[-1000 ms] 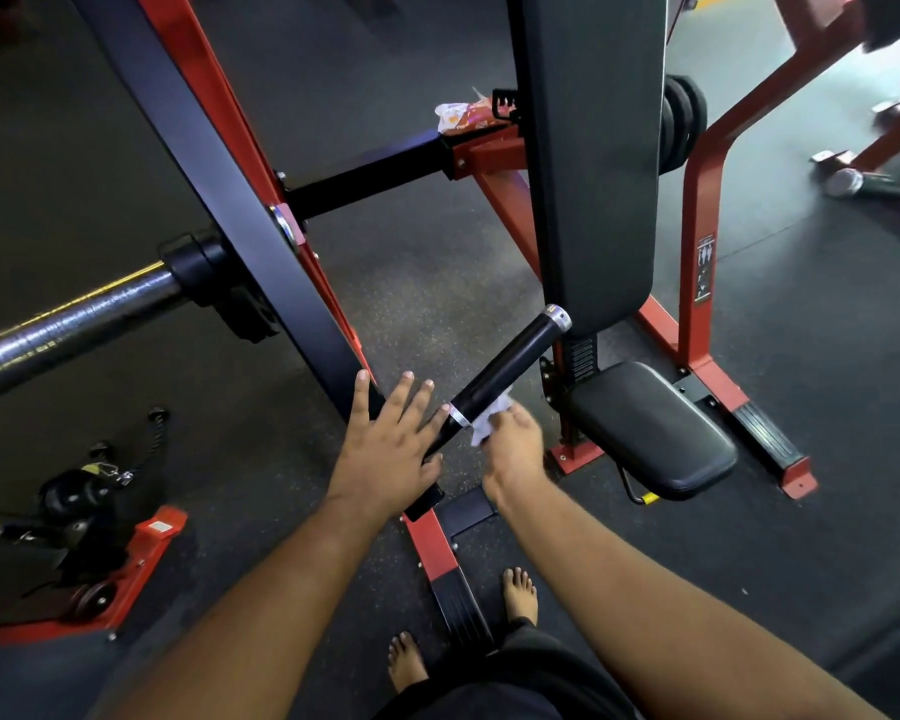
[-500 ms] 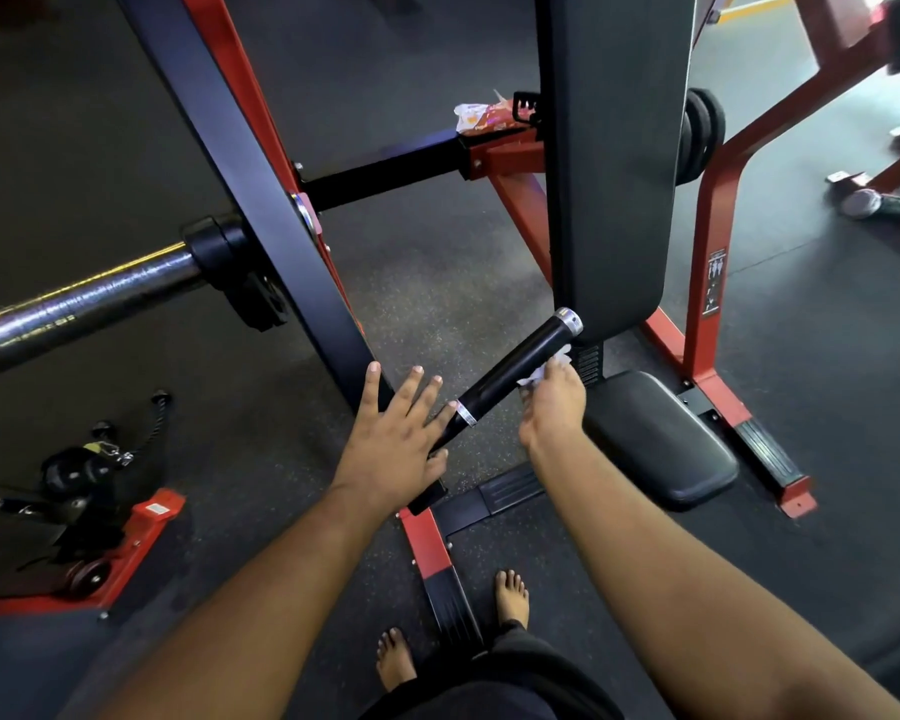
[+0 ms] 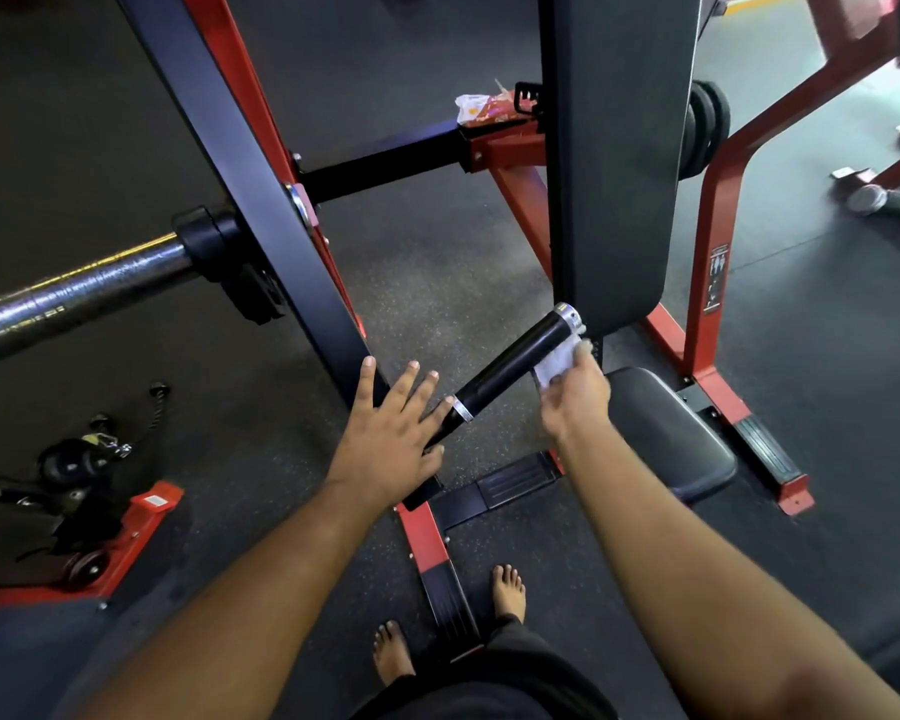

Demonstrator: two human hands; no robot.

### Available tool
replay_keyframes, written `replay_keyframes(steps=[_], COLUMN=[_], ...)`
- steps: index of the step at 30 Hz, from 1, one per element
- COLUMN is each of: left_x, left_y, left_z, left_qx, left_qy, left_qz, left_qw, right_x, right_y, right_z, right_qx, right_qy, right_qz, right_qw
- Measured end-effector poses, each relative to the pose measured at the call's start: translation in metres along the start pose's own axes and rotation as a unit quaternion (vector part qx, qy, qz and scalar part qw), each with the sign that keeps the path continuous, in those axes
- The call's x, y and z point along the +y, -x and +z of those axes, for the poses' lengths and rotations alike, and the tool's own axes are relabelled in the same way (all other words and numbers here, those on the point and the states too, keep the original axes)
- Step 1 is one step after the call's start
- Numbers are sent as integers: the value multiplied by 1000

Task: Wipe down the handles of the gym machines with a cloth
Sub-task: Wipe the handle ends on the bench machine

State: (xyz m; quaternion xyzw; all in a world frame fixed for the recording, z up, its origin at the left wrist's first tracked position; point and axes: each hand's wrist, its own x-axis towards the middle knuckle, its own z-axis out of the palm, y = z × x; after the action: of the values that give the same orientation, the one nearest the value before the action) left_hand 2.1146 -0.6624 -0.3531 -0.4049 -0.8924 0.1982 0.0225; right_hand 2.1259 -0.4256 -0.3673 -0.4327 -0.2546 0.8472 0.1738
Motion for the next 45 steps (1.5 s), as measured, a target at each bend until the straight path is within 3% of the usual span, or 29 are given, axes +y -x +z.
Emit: replay_keyframes(steps=[3,8,15,26,31,34,37,39,41,43,45], left_x=[0,0,-1,1,1,1,1,1,0,0,0], left_y=[0,0,-1,-1,-1,0,1,1,1,1,1], left_z=[0,1,1,1,1,0,-1,0,1,2,2], left_qx=[1,11,22,9,10,6,3,2,0,4,3], left_qy=[-3,2,15,11,17,10,5,1,-1,-2,-4], left_qz=[0,-1,1,-3,-8,-6,-4,-1,1,2,1], left_qw=[1000,1000,1000,1000,1000,1000,1000,1000,1000,1000,1000], right_x=[-6,12,38,50,82,101,87,64,38,10,-16], right_y=[-20,-15,-6,-30,7,19,24,29,31,28,20], right_z=[14,16,4,-17,-31,-44,-57,-65,-67,-58,-40], right_qx=[-44,-29,-65,-59,-77,-125,-190,-177,-153,-121,-91], right_qy=[8,64,87,3,78,72,118,188,243,293,400], right_qz=[17,28,75,42,78,88,90,79,19,-137,-329], right_qw=[999,997,991,997,991,986,971,963,958,939,851])
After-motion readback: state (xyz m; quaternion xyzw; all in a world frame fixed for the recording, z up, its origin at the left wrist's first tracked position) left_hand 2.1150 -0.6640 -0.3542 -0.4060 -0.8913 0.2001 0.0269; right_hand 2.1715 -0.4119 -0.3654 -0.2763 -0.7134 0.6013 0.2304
